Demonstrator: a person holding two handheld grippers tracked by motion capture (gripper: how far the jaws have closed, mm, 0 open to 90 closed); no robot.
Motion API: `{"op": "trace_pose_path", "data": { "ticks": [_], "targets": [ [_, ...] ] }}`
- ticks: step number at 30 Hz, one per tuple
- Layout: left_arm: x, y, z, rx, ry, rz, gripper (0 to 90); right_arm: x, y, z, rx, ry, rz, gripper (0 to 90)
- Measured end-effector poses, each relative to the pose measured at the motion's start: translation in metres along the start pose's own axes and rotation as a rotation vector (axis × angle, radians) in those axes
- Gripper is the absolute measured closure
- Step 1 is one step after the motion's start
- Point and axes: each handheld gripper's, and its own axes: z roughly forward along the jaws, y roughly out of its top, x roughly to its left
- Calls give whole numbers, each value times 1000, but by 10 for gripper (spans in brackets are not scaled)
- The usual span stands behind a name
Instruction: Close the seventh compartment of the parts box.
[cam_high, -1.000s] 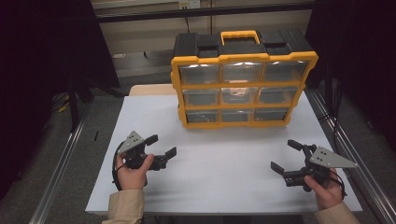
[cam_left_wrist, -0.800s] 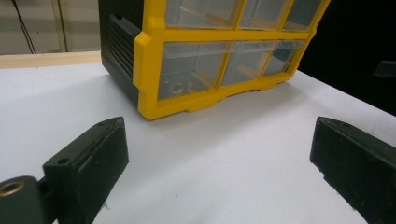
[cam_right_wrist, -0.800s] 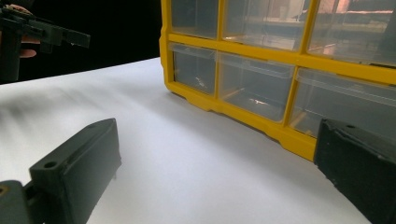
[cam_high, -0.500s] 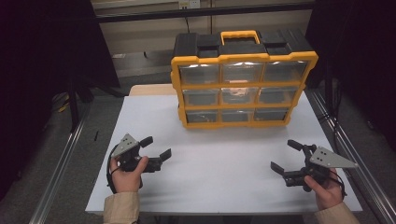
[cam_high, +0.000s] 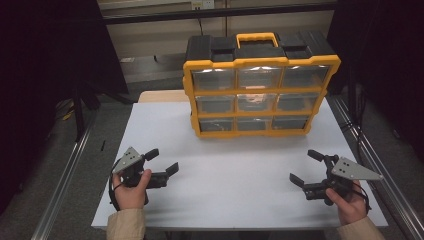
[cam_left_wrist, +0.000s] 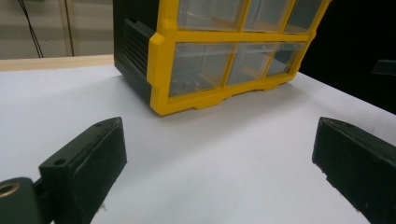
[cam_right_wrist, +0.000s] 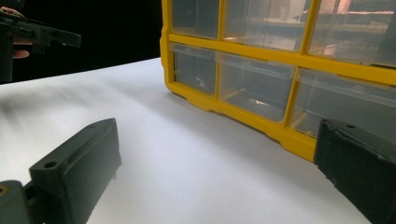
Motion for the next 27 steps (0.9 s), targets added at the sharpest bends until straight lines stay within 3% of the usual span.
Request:
{"op": "trace_pose_path", "data": {
  "ticks": [1, 2, 3, 5, 7, 8, 11, 12, 13, 14, 15, 16, 17, 19, 20, 23, 25, 27],
  "targets": [
    [-1, 0, 0, -4, 23, -2, 30, 0, 0, 0, 0, -1, 1, 3],
    [1, 0, -2, 12, -2, 8, 28, 0, 0, 0, -2, -1, -1, 4],
    [0, 0, -1, -11, 24, -1, 26, 0, 0, 0, -1, -1, -2, 3],
    [2, -1, -3, -5, 1, 14, 26, 0, 0, 0, 0, -2, -2, 3],
    [2, -1, -4, -14, 2, -1, 26, 0, 0, 0, 0, -1, -3, 3],
    [4, -1, -6, 2, 1, 18, 26, 0, 0, 0, 0, -2, -2, 3],
    [3, -1, -6, -10, 2, 7, 26, 0, 0, 0, 1, 0, -3, 3],
    [3, -1, -7, -8, 27, 15, 26, 0, 0, 0, 1, 0, -4, 3],
    [4, -1, -8, 4, 12, 20, 26, 0, 0, 0, -1, 0, -3, 3],
    [2, -2, -7, -13, 25, 14, 26, 0, 0, 0, -2, -1, -2, 3],
    [4, -2, -8, -10, -1, 23, 26, 0, 0, 0, -1, -2, -2, 3],
    [3, -2, -8, -4, 29, 30, 26, 0, 0, 0, 0, -2, -3, 3],
    [2, -2, -8, -9, 31, 26, 26, 0, 0, 0, 0, -2, -3, 3],
    [3, -3, -9, -5, 26, 36, 26, 0, 0, 0, 0, -3, -3, 3],
    [4, -3, -10, -7, -1, 34, 26, 0, 0, 0, -3, 1, -2, 3],
    [5, -3, -11, -1, -1, 42, 26, 0, 0, 0, 0, -2, -3, 3],
    [3, -3, -12, -8, 26, 39, 26, 0, 0, 0, 0, -2, -3, 3],
    [3, -3, -12, -11, 27, 36, 26, 0, 0, 0, 1, 0, -5, 3]
  ]
}}
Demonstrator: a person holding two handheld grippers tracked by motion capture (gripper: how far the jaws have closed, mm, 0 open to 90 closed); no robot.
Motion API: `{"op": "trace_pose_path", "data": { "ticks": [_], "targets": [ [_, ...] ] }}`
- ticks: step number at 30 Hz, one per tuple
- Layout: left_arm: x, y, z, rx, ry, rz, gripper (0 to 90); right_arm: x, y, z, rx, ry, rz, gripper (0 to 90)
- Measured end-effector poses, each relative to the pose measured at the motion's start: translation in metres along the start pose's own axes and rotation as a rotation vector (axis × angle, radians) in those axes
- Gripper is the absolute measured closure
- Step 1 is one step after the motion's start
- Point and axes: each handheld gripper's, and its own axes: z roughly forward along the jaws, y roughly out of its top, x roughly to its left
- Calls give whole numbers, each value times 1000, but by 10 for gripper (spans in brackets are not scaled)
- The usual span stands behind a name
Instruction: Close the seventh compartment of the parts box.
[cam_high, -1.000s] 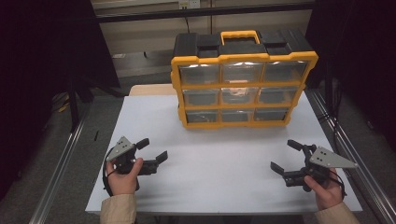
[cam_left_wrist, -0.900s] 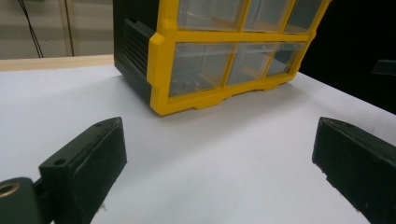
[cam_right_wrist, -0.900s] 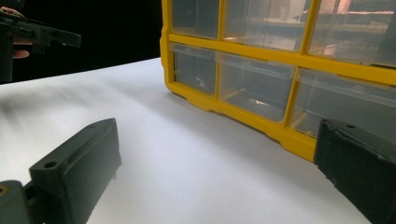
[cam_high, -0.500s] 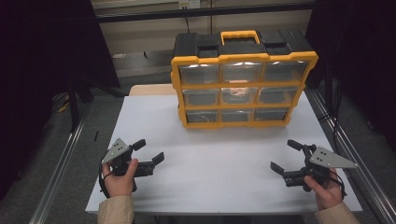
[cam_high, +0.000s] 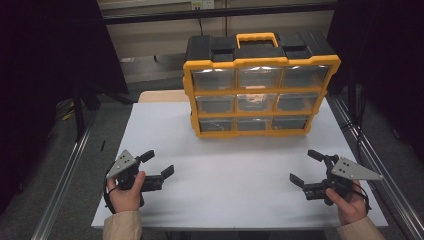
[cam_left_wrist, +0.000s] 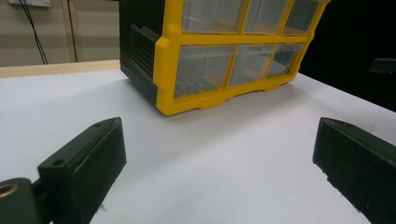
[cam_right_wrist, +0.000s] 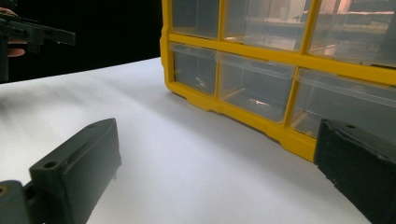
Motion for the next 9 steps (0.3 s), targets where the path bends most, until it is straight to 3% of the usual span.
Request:
{"op": "trace_pose_path", "data": {
  "ticks": [9],
  "targets": [
    [0, -1, 1, -1, -6, -2, 26, 0, 0, 0, 0, -1, 8, 3]
  ]
}}
